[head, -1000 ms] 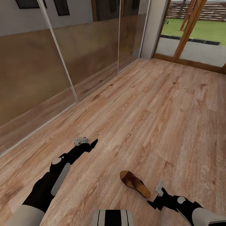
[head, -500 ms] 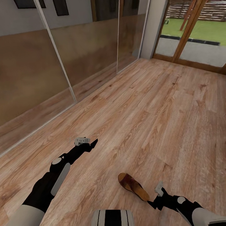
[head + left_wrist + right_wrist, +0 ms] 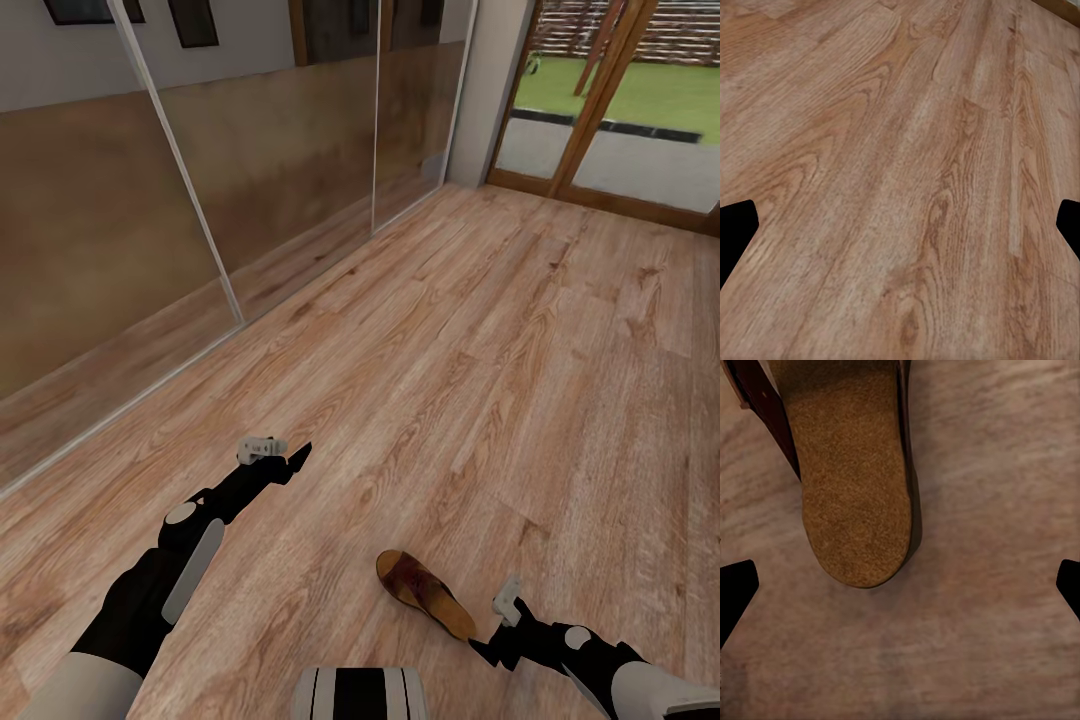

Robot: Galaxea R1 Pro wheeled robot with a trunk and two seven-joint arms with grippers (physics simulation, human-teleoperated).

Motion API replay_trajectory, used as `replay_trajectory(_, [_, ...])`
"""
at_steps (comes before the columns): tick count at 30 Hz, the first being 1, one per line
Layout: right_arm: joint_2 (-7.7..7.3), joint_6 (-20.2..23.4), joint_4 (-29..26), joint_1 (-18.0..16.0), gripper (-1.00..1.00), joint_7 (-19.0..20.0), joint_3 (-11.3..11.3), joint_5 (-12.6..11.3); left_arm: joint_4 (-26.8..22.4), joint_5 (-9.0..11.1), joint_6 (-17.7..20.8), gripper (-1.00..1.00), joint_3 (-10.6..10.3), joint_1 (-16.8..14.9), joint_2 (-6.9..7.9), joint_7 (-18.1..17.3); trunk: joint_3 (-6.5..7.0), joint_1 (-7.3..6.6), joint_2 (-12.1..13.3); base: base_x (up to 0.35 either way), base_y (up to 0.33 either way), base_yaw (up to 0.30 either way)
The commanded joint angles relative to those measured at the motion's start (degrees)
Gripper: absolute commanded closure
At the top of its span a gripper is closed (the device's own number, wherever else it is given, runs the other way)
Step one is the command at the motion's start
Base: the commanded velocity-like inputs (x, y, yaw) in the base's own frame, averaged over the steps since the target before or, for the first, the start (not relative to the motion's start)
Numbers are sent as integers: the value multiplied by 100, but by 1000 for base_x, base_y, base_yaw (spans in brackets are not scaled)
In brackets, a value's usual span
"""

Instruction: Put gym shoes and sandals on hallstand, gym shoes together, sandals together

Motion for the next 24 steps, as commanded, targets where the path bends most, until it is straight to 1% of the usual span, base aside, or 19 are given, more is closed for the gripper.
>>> replay_trajectory(1, [-3, -23, 0, -2, -100, 4, 45, -17, -5, 60, 42, -100, -4, -2, 4, -4, -12, -1, -2, 0, 0, 0])
replay_trajectory(2, [-3, -25, 0, -2, -100, 4, 45, -17, -5, 60, 42, -100, -4, -2, 4, -4, -19, -1, -2, 0, 0, 0])
replay_trajectory(10, [-3, -22, 0, -2, -100, 4, 46, -17, -5, 60, 42, -100, -4, -2, 4, -4, -269, 20, -12, 0, 0, 0])
replay_trajectory(21, [-6, -23, 0, -2, -100, 4, 46, -17, -5, 60, 42, -100, -4, -2, 4, -4, -344, 20, -12, 0, 0, 0])
replay_trajectory(24, [-7, -23, 0, -2, -100, 4, 41, -17, -5, 60, 42, -100, -4, -2, 4, -4, -413, 27, -16, 0, 0, 0])
